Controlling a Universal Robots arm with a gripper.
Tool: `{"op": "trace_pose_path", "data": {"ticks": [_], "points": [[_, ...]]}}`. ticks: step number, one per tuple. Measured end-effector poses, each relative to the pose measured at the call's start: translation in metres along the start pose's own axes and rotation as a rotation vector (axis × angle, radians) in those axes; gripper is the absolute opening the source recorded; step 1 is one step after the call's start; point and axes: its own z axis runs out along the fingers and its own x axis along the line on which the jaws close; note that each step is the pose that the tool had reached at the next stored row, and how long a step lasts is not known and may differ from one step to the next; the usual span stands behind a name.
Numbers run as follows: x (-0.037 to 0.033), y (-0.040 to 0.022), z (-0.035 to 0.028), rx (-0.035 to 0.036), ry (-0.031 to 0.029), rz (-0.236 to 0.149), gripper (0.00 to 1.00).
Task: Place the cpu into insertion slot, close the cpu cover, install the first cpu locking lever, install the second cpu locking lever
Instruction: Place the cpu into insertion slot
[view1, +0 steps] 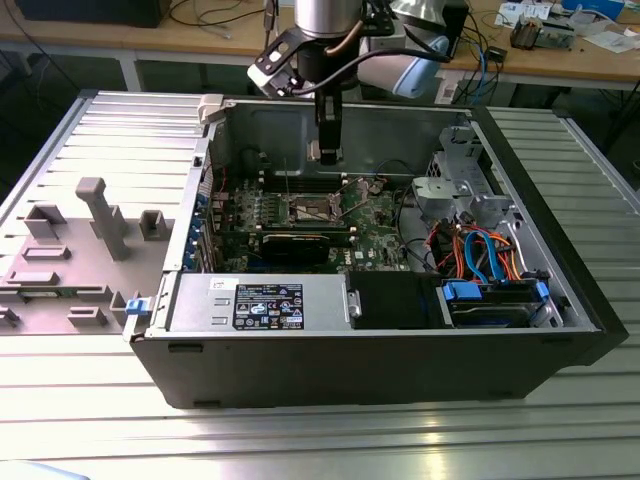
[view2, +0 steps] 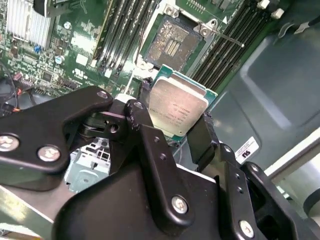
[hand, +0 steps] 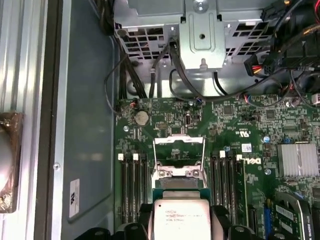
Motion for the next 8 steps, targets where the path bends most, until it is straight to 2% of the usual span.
{"op": "trace_pose_path", "data": {"ticks": [2, 3, 8], "points": [[-0.0001, -0.0021, 0.0046, 0.0000, 0.0005, -0.005, 0.54], [-0.0002, -0.0024, 0.0075, 0.0005, 0.0024, -0.028, 0.54], [-0.0003, -0.0051, 0.0207, 0.0006, 0.0027, -0.031, 0.54]]}}
